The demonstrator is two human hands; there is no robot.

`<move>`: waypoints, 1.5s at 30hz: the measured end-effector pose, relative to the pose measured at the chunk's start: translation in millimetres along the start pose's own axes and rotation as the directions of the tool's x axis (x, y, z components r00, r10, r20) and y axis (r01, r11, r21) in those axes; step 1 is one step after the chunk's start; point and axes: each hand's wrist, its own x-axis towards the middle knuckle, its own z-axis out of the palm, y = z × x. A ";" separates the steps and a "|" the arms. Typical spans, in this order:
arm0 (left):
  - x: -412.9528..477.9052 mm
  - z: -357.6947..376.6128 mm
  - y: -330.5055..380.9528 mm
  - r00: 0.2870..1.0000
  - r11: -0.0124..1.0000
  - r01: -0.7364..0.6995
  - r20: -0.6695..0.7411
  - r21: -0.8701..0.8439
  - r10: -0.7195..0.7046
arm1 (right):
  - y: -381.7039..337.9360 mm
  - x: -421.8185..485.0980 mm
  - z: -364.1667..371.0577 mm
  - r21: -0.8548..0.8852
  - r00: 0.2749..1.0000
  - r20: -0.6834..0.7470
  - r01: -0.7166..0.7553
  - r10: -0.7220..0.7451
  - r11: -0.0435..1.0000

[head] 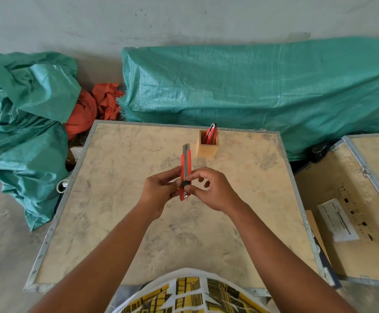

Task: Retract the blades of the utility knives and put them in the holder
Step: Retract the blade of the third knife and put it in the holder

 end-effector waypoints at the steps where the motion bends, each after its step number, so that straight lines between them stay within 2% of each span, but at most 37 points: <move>1: -0.9 0.7 0.7 1.000 1.000 -0.002 -0.002 0.003 0.002 | -0.3 -1.0 1.9 -0.013 1.000 -0.020 0.005 -0.005 1.000; 4: -1.9 -0.8 3.3 1.000 1.000 -0.016 -0.007 0.017 0.016 | -3.1 -5.1 2.8 0.004 0.999 -0.045 0.004 -0.004 1.000; 8: -3.1 -2.8 6.7 0.999 0.999 -0.032 0.006 0.011 0.032 | -5.2 -6.9 -2.4 0.019 1.000 0.000 0.031 -0.031 0.999; 14: -6.4 1.0 12.5 0.999 0.999 -0.032 0.019 -0.002 0.032 | -7.6 -2.7 -0.6 0.004 0.997 -0.073 0.020 -0.020 1.000; 20: -7.3 0.0 14.0 1.000 1.000 -0.026 0.003 -0.017 0.026 | -7.4 -3.7 -5.4 0.041 0.999 -0.007 0.034 -0.034 0.999; 26: -8.5 8.0 13.9 1.000 0.999 0.003 0.001 -0.048 -0.003 | -6.9 -3.5 -3.1 0.081 0.990 -0.140 0.015 -0.004 0.997; 30: -5.9 10.5 17.4 1.000 0.999 0.002 0.012 -0.038 -0.001 | -5.5 -2.1 -9.1 0.145 0.993 -0.119 0.004 0.013 0.989; 32: -3.1 11.4 18.4 1.000 1.000 -0.003 0.021 -0.007 0.004 | -3.9 1.4 -15.6 0.190 0.993 -0.120 0.002 0.021 0.982; 40: 28.2 30.3 37.0 0.999 0.989 -0.011 0.039 0.144 0.005 | 7.3 39.5 -43.4 0.161 0.988 -0.156 0.016 0.009 0.987; 45: 66.1 46.0 60.6 0.996 0.986 -0.036 0.088 0.165 0.022 | 14.3 75.8 -66.7 0.229 0.976 -0.218 0.033 0.018 0.973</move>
